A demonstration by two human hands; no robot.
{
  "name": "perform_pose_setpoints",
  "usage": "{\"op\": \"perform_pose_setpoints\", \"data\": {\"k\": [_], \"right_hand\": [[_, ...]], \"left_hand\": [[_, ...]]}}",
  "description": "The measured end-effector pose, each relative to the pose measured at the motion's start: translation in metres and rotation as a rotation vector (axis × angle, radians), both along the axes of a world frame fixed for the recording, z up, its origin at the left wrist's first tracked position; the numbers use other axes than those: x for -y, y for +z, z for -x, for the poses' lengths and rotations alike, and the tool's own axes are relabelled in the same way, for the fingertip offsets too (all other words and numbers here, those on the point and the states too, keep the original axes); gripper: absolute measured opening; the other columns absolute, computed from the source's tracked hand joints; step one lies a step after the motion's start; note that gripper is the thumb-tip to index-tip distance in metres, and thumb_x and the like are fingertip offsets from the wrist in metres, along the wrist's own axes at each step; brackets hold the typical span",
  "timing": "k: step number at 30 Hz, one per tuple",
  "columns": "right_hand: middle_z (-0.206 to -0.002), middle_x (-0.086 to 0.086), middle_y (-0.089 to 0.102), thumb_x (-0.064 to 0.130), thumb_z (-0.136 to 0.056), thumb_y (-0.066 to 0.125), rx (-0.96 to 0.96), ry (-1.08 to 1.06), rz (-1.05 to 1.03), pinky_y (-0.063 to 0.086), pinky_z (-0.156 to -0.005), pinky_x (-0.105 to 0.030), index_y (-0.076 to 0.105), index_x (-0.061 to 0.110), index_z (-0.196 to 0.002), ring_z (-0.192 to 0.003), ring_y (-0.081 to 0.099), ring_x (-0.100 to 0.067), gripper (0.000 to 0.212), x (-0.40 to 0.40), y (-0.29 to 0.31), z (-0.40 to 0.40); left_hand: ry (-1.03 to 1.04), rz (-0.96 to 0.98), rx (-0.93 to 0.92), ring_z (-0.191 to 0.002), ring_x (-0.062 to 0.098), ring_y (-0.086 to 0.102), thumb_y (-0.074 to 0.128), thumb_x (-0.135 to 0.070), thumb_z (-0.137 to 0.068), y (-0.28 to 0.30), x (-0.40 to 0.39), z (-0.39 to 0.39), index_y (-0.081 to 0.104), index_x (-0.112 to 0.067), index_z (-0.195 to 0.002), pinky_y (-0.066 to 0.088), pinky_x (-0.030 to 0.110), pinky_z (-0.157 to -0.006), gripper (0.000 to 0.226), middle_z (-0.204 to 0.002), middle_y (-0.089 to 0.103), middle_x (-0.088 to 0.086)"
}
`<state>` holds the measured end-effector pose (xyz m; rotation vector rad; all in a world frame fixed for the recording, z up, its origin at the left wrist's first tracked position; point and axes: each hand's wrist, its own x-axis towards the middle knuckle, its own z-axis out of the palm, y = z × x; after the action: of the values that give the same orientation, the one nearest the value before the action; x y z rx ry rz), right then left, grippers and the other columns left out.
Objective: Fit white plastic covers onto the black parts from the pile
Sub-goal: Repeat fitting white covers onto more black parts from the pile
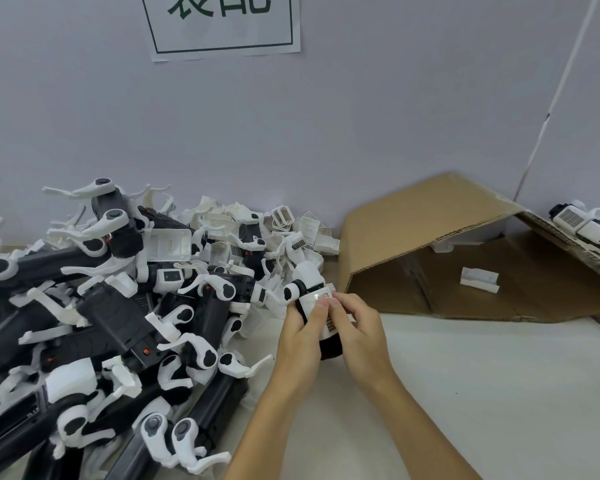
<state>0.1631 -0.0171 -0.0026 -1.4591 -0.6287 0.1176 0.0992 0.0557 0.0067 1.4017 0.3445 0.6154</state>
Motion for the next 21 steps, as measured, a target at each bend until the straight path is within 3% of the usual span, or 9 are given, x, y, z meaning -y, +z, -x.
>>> {"op": "perform_pose_setpoints", "data": {"k": [4,7,10,13,17,19,21], "right_hand": [[-0.102,0.003,0.076,0.012,-0.101,0.056,-0.095,0.030,-0.030,0.055,-0.081,-0.025,0.073,0.018,-0.109,-0.100,0.069,-0.014,0.020,0.0025,0.0045,-0.0016],[-0.103,0.001,0.076,0.013,-0.101,0.057,-0.110,0.006,-0.024,0.056,-0.084,-0.028,0.072,0.015,-0.112,-0.102,0.069,-0.016,0.019,0.0025,0.0048,-0.0027],[-0.101,0.002,0.075,0.016,-0.100,0.058,-0.095,-0.028,-0.041,0.055,-0.076,-0.023,0.072,0.015,-0.111,-0.096,0.069,-0.015,0.018,0.0033,0.0051,-0.0016],[-0.097,0.002,0.075,0.015,-0.097,0.062,-0.064,-0.034,-0.081,0.055,-0.073,-0.022,0.072,0.016,-0.106,-0.093,0.069,-0.015,0.013,0.0048,0.0057,-0.0022],[-0.105,-0.011,0.074,0.029,-0.096,0.061,-0.195,0.106,-0.095,0.058,-0.078,-0.034,0.071,0.010,-0.114,-0.102,0.070,-0.028,0.029,0.0049,0.0060,-0.0023],[-0.099,-0.014,0.075,0.043,-0.087,0.060,-0.243,0.169,-0.086,0.058,-0.069,-0.032,0.074,0.009,-0.108,-0.095,0.072,-0.029,0.042,0.0046,0.0082,0.0000],[-0.097,-0.015,0.076,0.045,-0.084,0.060,-0.305,0.216,-0.124,0.058,-0.067,-0.030,0.076,0.009,-0.104,-0.092,0.074,-0.029,0.044,0.0044,0.0105,0.0009]], "left_hand": [[-0.016,0.028,-0.001,-0.105,0.002,0.068,0.055,-0.028,-0.101,0.0016,0.0000,-0.0001,0.062,-0.031,-0.121,0.054,0.019,-0.084,0.022,-0.109,0.074,-0.016],[0.001,0.056,-0.002,-0.099,0.004,0.071,0.062,-0.027,-0.097,0.0051,0.0020,-0.0005,0.065,-0.027,-0.116,0.054,0.016,-0.075,0.019,-0.102,0.076,-0.012],[0.068,0.059,-0.001,-0.090,0.010,0.074,0.072,-0.028,-0.090,0.0082,0.0025,-0.0003,0.074,-0.021,-0.104,0.055,0.017,-0.067,0.016,-0.093,0.078,-0.005],[0.089,0.094,0.031,-0.088,0.008,0.074,0.067,-0.023,-0.095,0.0094,0.0025,0.0004,0.074,-0.019,-0.105,0.055,0.016,-0.065,0.013,-0.093,0.078,-0.005],[0.075,0.131,0.017,-0.083,0.008,0.074,0.058,-0.018,-0.100,0.0095,0.0035,0.0019,0.074,-0.026,-0.103,0.054,0.015,-0.058,0.019,-0.094,0.078,-0.003],[0.078,0.116,0.004,-0.088,0.009,0.073,0.057,-0.020,-0.100,0.0080,0.0035,0.0020,0.074,-0.030,-0.103,0.053,0.015,-0.062,0.020,-0.096,0.078,-0.003],[0.062,0.091,0.018,-0.091,0.011,0.073,0.056,-0.022,-0.101,0.0075,0.0043,0.0021,0.074,-0.030,-0.104,0.054,0.016,-0.065,0.020,-0.098,0.077,-0.003]]}}
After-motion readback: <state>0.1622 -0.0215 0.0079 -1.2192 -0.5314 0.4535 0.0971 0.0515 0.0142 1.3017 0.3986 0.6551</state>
